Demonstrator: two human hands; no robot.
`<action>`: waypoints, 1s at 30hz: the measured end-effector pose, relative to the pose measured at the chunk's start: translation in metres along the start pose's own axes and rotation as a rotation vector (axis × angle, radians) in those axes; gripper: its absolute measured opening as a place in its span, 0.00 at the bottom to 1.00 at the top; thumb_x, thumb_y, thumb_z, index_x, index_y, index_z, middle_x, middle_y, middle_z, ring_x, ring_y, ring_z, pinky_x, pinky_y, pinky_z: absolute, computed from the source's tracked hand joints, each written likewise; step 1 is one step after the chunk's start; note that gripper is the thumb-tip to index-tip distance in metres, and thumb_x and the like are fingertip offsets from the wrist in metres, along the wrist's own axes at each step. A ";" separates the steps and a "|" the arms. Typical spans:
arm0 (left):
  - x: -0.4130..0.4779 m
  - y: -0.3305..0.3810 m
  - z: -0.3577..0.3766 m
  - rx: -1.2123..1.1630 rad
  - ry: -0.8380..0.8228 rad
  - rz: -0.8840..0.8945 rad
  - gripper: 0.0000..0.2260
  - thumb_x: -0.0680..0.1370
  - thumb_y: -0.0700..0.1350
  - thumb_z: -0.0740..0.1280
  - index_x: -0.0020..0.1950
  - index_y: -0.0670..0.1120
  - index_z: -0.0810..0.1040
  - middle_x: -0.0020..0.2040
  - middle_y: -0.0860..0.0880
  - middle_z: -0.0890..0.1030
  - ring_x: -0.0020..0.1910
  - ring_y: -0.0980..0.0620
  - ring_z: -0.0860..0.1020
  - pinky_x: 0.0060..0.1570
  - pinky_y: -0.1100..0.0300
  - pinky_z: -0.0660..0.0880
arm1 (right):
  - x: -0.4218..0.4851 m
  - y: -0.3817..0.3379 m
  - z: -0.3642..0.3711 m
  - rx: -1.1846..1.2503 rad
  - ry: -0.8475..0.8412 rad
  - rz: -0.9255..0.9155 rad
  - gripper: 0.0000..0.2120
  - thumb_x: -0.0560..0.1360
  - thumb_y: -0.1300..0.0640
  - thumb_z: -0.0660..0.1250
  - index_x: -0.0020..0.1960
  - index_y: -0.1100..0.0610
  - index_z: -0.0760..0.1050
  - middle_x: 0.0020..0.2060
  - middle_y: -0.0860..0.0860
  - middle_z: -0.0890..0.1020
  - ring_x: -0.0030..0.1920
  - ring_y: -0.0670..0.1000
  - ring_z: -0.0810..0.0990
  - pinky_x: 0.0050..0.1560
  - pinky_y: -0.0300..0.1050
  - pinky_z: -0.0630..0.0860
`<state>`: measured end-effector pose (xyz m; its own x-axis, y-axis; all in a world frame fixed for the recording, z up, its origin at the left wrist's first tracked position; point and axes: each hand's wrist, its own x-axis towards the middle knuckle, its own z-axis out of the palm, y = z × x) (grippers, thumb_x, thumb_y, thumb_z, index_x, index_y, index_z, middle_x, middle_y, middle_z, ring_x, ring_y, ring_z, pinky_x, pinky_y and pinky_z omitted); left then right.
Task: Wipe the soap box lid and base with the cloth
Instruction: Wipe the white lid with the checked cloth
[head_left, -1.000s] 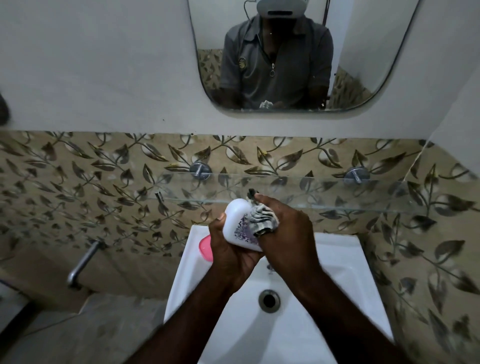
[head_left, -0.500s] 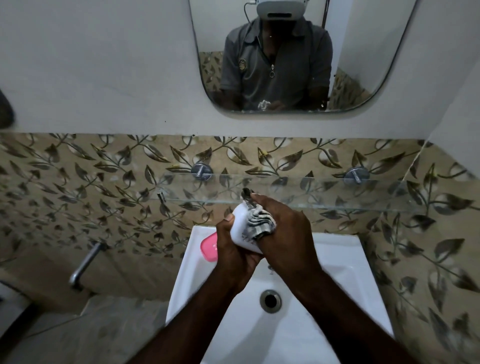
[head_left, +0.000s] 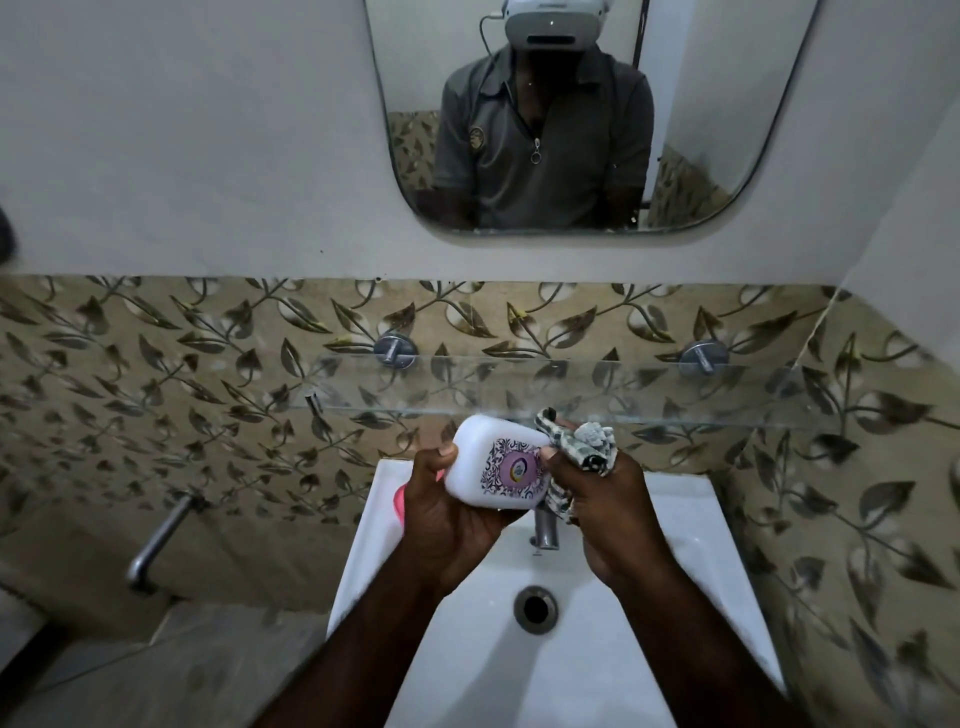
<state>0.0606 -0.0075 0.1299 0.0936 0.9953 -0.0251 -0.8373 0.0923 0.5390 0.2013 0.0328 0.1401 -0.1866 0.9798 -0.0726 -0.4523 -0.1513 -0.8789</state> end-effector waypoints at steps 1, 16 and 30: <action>-0.001 0.003 -0.002 0.036 -0.016 -0.019 0.36 0.60 0.51 0.75 0.65 0.37 0.75 0.63 0.33 0.74 0.63 0.34 0.71 0.67 0.37 0.65 | 0.001 0.000 -0.001 -0.005 -0.004 -0.024 0.14 0.73 0.70 0.70 0.56 0.58 0.81 0.47 0.55 0.87 0.44 0.52 0.86 0.37 0.42 0.81; -0.005 0.016 -0.009 0.088 -0.152 -0.375 0.33 0.69 0.58 0.74 0.69 0.43 0.75 0.70 0.37 0.73 0.66 0.33 0.73 0.62 0.29 0.67 | 0.009 0.004 -0.006 -0.802 -0.251 -0.441 0.20 0.69 0.64 0.73 0.60 0.52 0.80 0.57 0.46 0.83 0.60 0.47 0.79 0.60 0.54 0.76; 0.006 -0.017 -0.009 0.788 0.278 -0.043 0.18 0.60 0.37 0.64 0.49 0.44 0.80 0.44 0.45 0.83 0.45 0.48 0.81 0.46 0.59 0.77 | 0.001 0.009 0.002 -0.544 0.027 -0.324 0.15 0.68 0.59 0.74 0.44 0.38 0.81 0.42 0.38 0.86 0.44 0.42 0.84 0.45 0.38 0.78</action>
<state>0.0702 -0.0027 0.1133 -0.1057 0.9719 -0.2102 -0.2045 0.1857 0.9611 0.1952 0.0317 0.1330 -0.0896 0.9685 0.2322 0.0275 0.2354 -0.9715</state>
